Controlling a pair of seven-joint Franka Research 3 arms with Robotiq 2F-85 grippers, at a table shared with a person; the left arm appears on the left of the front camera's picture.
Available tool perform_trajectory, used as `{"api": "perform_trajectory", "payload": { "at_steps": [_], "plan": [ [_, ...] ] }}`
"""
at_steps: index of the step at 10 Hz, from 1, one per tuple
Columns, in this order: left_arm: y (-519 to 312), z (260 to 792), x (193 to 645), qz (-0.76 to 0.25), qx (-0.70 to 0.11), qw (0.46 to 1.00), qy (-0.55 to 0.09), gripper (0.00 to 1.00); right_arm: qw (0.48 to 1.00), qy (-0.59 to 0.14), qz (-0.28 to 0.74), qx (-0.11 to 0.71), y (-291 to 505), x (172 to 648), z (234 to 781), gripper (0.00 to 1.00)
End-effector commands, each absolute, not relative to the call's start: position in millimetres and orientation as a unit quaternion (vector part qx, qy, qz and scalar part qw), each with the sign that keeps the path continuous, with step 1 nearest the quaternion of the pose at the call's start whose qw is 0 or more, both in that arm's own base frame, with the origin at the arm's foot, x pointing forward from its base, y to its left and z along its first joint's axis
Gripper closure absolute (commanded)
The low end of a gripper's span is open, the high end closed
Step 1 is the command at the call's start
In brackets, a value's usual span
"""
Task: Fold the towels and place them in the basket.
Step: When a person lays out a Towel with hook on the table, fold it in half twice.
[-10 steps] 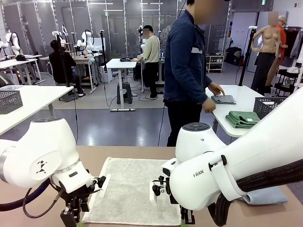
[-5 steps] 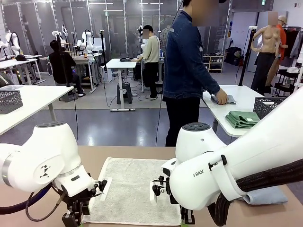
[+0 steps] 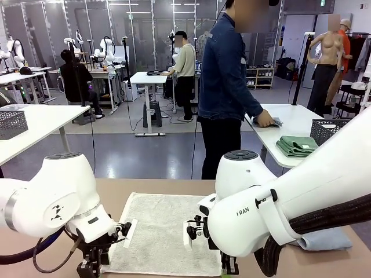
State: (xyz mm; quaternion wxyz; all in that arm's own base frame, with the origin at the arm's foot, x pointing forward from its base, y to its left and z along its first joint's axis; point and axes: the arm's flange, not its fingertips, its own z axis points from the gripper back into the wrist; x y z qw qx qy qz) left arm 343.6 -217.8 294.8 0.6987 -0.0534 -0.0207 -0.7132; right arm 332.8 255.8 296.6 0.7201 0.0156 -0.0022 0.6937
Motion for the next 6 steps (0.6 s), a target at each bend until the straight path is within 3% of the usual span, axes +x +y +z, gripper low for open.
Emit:
{"api": "perform_trajectory", "payload": {
  "at_steps": [1,2,3,6],
  "plan": [
    [-220.2,288.8,343.4,-0.704,-0.051,0.707,-0.029,0.49,0.712,-0.002,0.702,0.026,246.9,329.4,295.5,1.0],
    [-220.4,288.5,342.4,-0.706,-0.05,0.705,-0.031,0.81,0.712,-0.003,0.702,0.026,246.1,328.4,295.8,1.0],
    [-220.7,288.6,342.1,-0.706,-0.048,0.706,-0.033,1.0,0.712,-0.003,0.702,0.025,245.7,327.7,295.5,1.0],
    [-220.9,287.3,340.1,-0.705,-0.05,0.707,-0.039,1.0,0.712,-0.001,0.702,0.023,246.1,324.8,293.1,1.0]
  ]
}}
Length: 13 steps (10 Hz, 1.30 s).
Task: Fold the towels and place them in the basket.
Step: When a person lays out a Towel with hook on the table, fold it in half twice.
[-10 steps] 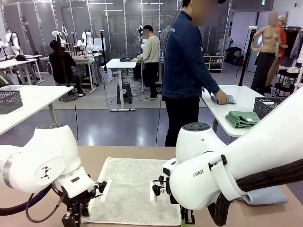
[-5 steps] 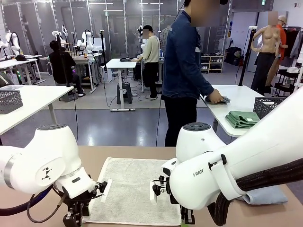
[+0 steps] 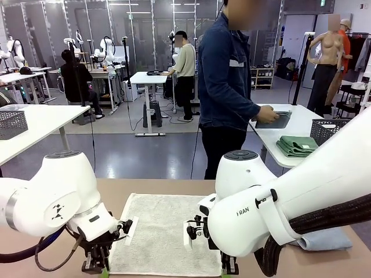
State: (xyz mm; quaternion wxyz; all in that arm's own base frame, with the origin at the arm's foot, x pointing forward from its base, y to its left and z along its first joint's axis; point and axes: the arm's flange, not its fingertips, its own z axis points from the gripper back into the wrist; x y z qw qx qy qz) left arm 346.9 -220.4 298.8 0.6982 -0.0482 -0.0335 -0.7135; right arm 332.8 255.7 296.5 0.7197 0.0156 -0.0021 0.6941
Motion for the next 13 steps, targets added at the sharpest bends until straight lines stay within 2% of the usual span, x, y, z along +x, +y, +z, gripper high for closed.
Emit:
{"api": "perform_trajectory", "payload": {
  "at_steps": [1,6,7,10,13],
  "plan": [
    [-219,287,341,-0.703,-0.05,0.708,-0.041,1.0,0.713,-0.001,0.701,0.023,245,324,294,1.0],
    [-216,294,338,-0.696,-0.053,0.712,-0.071,1.0,0.712,-0.005,0.702,0.019,246,321,296,1.0],
    [-214,304,335,-0.708,-0.049,0.702,-0.058,1.0,0.711,-0.013,0.703,0.021,246,319,303,1.0],
    [-212,345,314,-0.715,-0.027,0.696,-0.06,1.0,0.702,-0.044,0.711,0.011,252,305,349,1.0],
    [-202,384,287,-0.722,-0.07,0.687,-0.049,1.0,0.721,-0.045,0.69,0.047,249,287,382,1.0]
  ]
}}
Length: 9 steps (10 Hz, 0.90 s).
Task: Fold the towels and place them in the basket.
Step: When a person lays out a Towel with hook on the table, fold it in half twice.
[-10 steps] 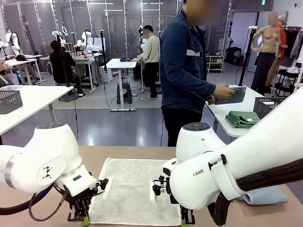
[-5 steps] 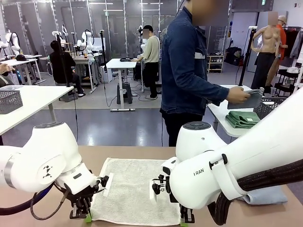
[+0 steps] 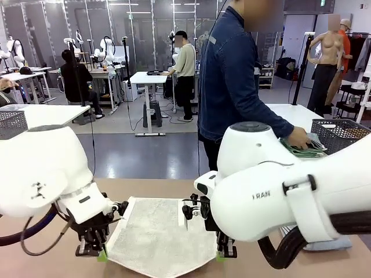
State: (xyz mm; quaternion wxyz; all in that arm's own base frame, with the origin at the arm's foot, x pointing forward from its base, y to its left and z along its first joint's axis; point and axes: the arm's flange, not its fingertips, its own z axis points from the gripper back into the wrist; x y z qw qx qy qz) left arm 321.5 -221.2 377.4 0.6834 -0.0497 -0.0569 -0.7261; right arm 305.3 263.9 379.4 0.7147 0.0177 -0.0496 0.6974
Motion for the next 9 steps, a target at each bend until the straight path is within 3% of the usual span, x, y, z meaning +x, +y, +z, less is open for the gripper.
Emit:
{"api": "perform_trajectory", "payload": {
  "at_steps": [1,4,9],
  "plan": [
    [-200,398,278,-0.719,-0.07,0.69,-0.042,1.0,0.722,-0.04,0.688,0.051,249,280,392,1.0],
    [-203,427,270,-0.73,-0.064,0.677,-0.066,1.0,0.723,-0.061,0.687,0.042,249,276,415,1.0],
    [-219,421,337,-0.699,-0.059,0.708,-0.082,1.0,0.712,-0.068,0.699,-0.004,263,339,418,1.0]
  ]
}}
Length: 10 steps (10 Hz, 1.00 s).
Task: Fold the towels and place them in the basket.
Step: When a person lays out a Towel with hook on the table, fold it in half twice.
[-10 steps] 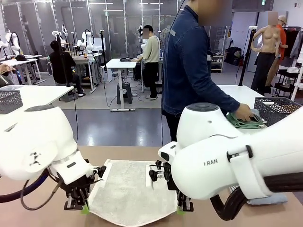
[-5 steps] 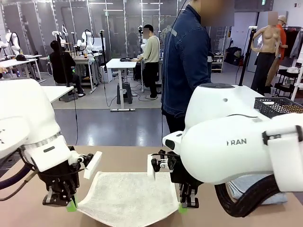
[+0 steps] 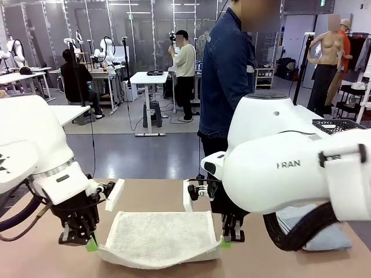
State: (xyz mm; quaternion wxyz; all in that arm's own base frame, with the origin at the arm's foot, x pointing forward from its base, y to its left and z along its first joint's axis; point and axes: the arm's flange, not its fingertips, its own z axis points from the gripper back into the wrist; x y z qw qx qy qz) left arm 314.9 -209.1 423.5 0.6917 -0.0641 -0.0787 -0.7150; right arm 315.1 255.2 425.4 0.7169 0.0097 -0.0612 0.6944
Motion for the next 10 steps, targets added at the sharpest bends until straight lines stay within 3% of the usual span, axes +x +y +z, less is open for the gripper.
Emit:
{"api": "perform_trajectory", "payload": {
  "at_steps": [1,10],
  "plan": [
    [-220,419,353,-0.693,-0.055,0.713,-0.088,1.0,0.713,-0.062,0.699,-0.007,267,353,412,1.0],
    [-221,401,500,-0.602,-0.054,0.795,-0.05,1.0,0.75,-0.014,0.661,0.008,281,494,403,1.0]
  ]
}}
